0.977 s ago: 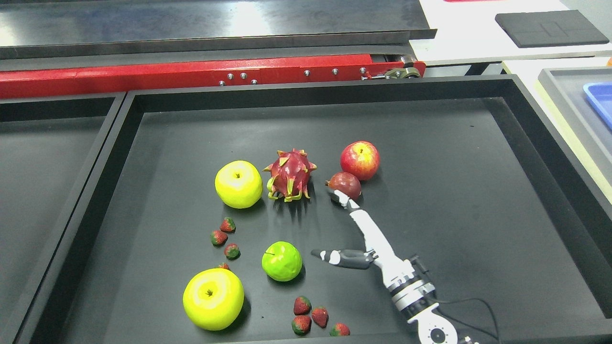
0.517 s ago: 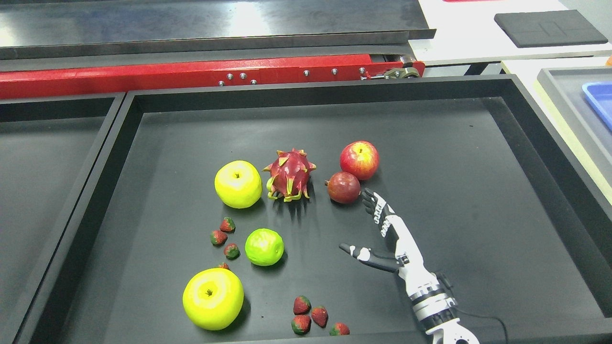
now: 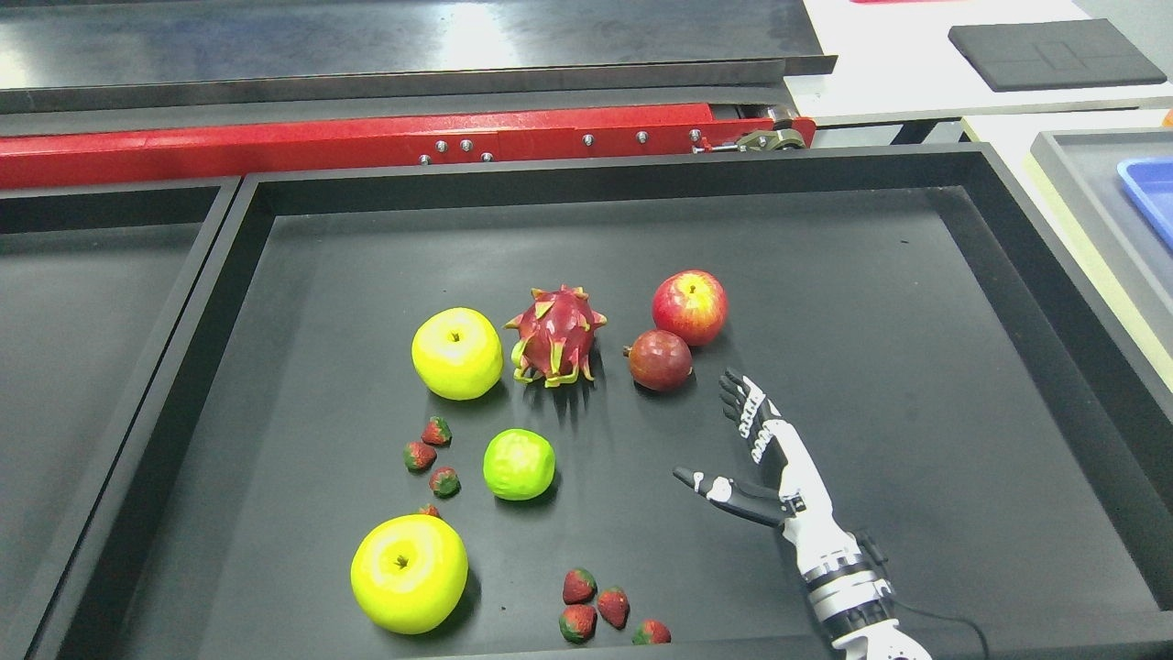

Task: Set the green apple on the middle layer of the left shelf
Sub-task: 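Withdraw the open right hand from the green apple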

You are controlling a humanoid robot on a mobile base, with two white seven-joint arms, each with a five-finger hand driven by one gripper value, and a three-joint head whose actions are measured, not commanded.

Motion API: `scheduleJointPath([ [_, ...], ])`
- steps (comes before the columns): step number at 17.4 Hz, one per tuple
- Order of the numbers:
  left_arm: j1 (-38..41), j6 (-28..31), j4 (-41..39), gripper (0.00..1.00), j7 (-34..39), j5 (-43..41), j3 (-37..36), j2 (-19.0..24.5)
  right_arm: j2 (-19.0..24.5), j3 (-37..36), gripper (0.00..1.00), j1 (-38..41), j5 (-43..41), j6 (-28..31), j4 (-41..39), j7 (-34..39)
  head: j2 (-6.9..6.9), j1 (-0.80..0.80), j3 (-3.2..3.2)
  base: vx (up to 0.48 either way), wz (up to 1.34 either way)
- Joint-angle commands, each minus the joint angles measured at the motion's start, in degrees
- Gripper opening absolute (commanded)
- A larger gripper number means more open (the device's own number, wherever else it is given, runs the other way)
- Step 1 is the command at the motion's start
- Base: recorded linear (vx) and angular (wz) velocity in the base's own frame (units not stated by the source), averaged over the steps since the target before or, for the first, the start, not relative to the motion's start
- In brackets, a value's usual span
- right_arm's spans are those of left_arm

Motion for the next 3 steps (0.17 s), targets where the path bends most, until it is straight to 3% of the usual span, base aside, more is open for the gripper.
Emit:
scheduleJointPath([
  [1, 0.0, 0.0, 0.1, 1.0, 0.0, 0.0, 0.0, 1.0, -0.7, -0.4, 1.0, 0.1, 2.9, 0.9, 0.1, 0.0, 0.0, 0.0, 0.0, 0.0, 0.0],
  [3, 0.0, 0.0, 0.1, 1.0, 0.0, 0.0, 0.0, 1.0, -0.7, -0.4, 1.0, 0.1, 2.9, 0.9, 0.1, 0.0, 0.0, 0.0, 0.0, 0.0, 0.0],
])
